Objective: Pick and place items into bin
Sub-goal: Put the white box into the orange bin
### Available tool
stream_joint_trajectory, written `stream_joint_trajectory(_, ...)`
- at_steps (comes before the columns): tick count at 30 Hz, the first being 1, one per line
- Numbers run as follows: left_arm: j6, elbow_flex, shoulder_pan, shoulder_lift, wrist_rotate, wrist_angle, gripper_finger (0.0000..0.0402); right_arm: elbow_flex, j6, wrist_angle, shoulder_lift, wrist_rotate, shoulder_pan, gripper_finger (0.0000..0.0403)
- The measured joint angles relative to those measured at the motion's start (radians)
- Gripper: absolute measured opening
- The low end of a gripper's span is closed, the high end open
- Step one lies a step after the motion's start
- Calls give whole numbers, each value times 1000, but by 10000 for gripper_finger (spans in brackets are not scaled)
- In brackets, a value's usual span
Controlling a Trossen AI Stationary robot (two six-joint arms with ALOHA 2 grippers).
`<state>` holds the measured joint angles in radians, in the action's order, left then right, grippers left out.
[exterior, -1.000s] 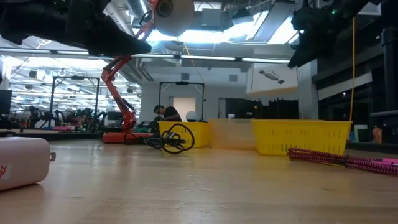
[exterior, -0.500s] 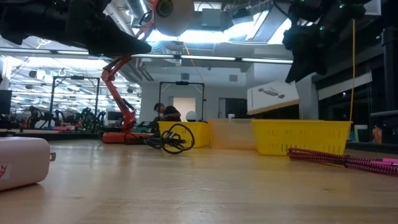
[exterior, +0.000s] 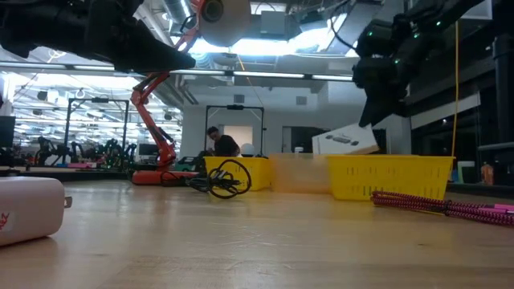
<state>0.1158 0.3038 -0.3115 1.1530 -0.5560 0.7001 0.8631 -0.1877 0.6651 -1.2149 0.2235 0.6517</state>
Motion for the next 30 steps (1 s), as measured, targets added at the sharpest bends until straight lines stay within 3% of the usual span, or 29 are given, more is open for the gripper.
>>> stream_joint_trajectory(18, 0, 0, 0, 0, 0, 0, 6, 0, 40, -30, -165, 51, 74, 12)
stream_joint_trajectory(24, 0, 0, 0, 0, 0, 0, 6, -1, 44, -15, -196, 31, 79, 49)
stream_joint_trajectory(30, 0, 0, 0, 0, 0, 0, 6, -1, 65, -13, -225, 32, 79, 54)
